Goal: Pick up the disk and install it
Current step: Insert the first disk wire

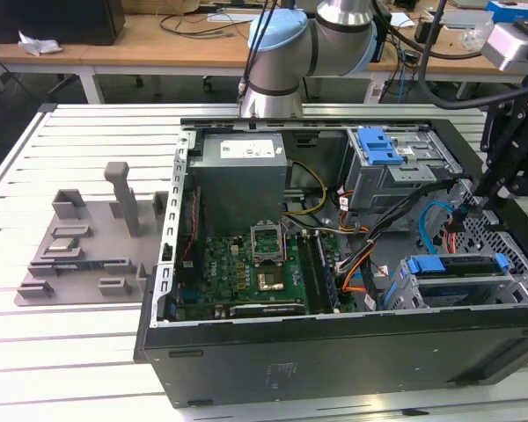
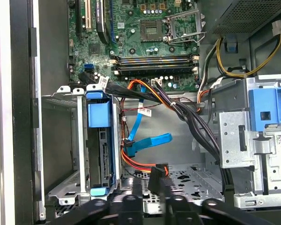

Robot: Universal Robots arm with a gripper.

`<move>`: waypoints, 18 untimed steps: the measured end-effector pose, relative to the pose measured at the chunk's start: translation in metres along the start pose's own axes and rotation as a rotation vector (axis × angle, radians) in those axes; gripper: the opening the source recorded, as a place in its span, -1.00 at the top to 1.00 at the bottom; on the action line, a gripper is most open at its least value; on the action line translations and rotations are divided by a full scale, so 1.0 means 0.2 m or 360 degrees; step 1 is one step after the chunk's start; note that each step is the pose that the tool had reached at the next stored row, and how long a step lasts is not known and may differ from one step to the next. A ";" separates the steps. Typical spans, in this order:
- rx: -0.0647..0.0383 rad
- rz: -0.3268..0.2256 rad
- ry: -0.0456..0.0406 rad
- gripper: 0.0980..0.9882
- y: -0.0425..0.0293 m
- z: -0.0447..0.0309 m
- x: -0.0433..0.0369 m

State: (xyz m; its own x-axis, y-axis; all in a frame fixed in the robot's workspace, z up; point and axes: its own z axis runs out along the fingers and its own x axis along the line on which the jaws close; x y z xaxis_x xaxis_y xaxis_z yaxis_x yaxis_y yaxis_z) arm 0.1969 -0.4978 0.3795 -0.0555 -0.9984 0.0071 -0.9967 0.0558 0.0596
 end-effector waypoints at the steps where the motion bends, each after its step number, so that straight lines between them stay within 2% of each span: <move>1: 0.0000 0.0000 0.0000 0.56 0.000 0.000 0.000; 2: 0.0000 0.0000 0.0000 0.41 0.000 0.000 0.000; 5: 0.0000 0.0000 0.0002 0.41 0.000 0.005 -0.010; 9: 0.0000 0.0000 0.0006 0.41 0.000 0.038 -0.041; 10: 0.0000 0.0001 0.0010 0.41 0.000 0.061 -0.060; 11: 0.0000 0.0001 0.0020 0.41 -0.002 0.100 -0.077; 13: 0.0001 0.0002 0.0030 0.41 -0.003 0.128 -0.077; 18: 0.0001 0.0002 0.0032 0.41 -0.004 0.129 -0.077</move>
State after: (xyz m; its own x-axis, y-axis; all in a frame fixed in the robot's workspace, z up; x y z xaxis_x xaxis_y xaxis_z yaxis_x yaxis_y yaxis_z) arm 0.1969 -0.4826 0.3537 -0.0555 -0.9981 0.0275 -0.9966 0.0571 0.0588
